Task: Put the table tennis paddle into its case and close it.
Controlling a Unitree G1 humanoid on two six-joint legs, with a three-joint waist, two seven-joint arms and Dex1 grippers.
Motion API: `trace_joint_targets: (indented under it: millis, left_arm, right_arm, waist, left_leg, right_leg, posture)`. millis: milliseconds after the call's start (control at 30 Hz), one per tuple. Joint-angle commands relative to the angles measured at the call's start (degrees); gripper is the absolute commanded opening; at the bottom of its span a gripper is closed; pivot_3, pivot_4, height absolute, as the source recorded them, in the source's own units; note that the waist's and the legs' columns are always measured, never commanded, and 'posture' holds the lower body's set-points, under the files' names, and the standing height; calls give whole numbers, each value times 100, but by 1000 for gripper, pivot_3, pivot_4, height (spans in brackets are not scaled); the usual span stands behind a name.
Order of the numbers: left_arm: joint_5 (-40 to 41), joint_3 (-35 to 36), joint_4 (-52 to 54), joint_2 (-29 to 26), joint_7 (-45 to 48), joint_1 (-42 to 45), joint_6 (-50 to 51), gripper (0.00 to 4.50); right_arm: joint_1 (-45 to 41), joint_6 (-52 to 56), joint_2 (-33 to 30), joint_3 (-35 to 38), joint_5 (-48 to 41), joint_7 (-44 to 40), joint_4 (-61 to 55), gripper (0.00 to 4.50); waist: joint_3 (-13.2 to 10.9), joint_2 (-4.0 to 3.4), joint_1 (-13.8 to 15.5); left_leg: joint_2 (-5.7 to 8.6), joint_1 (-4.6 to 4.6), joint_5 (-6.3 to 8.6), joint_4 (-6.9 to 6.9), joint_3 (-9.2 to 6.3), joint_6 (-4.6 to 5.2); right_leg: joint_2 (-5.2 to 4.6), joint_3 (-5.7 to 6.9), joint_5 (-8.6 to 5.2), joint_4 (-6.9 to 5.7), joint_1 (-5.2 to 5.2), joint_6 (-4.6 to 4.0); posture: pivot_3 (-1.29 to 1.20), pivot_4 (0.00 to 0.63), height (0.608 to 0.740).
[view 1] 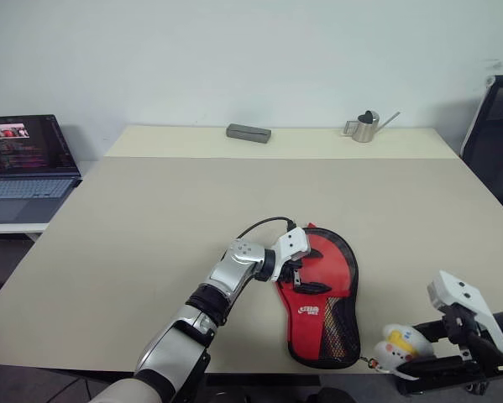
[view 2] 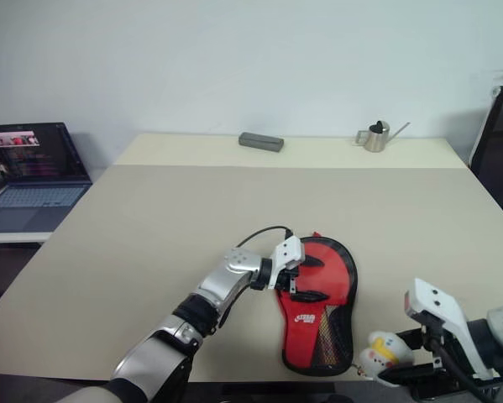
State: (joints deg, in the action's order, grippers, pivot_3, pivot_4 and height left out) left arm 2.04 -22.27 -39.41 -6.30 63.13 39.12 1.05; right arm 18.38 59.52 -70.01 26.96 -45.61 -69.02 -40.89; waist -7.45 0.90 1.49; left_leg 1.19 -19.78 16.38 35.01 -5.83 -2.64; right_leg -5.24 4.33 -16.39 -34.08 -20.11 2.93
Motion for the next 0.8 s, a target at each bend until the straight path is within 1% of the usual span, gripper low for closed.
trace_joint_targets:
  millis: [33,100,167,233,300,333,433,667,800]
  left_arm:
    - [-698,-432,-1354,-238,-255,-619,469,4500]
    - [-698,-433,-1359,-230,-256,-607,472,4500]
    - [-699,-433,-1366,-225,-258,-597,467,4500]
    - [-699,-429,-1377,-222,-263,-588,460,4500]
    - [-700,-424,-1382,-226,-269,-583,457,4500]
    - [-699,-422,-1382,-228,-270,-582,457,4500]
    - [-694,-415,-1390,-230,-275,-574,456,4500]
    - [-616,-304,-1290,-269,-313,-530,420,4500]
    - [-375,-83,-659,-367,-220,-562,446,4500]
  right_arm:
    - [-145,133,-133,376,-292,-209,24,2569]
    - [-191,321,-127,387,-466,-187,54,2569]
    - [-99,416,-179,401,-531,-259,1,2954]
    - [13,445,-212,418,-541,-334,-70,3492]
    - [28,409,-176,411,-541,-299,-97,4242]
    - [23,387,-165,405,-541,-279,-93,4463]
    - [-84,310,-152,363,-526,-205,-8,4463]
    - [-1276,192,145,-189,-624,470,569,4463]
    - [-2045,29,524,-638,-419,995,998,4463]
  waist:
    - [0,0,0]
    - [0,1,1]
    - [0,1,1]
    - [0,1,2]
    - [0,1,1]
    - [0,1,1]
    - [1,1,0]
    - [0,2,-3]
    - [-4,0,-6]
  left_leg:
    - [0,0,0,0,1,0]
    - [-1,0,0,0,-1,0]
    - [-1,0,0,0,-1,0]
    - [1,0,0,0,0,0]
    - [0,0,0,0,1,0]
    - [0,0,0,0,3,0]
    - [-1,1,0,1,5,0]
    - [-2,2,0,2,8,1]
    - [0,1,0,3,7,1]
  right_leg:
    - [0,0,1,0,0,2]
    - [0,4,3,0,0,5]
    - [0,5,3,0,0,5]
    - [-1,4,4,0,0,7]
    - [-1,5,4,0,0,7]
    - [-1,4,4,0,0,7]
    - [-1,5,4,0,0,7]
    - [-3,5,4,1,0,7]
    - [-2,6,10,0,-1,18]
  posture:
    - [0,150,740]
    - [0,150,740]
    - [0,150,740]
    - [0,150,740]
    - [0,150,740]
    - [0,150,740]
    - [0,150,740]
    - [0,150,740]
    - [0,150,740]
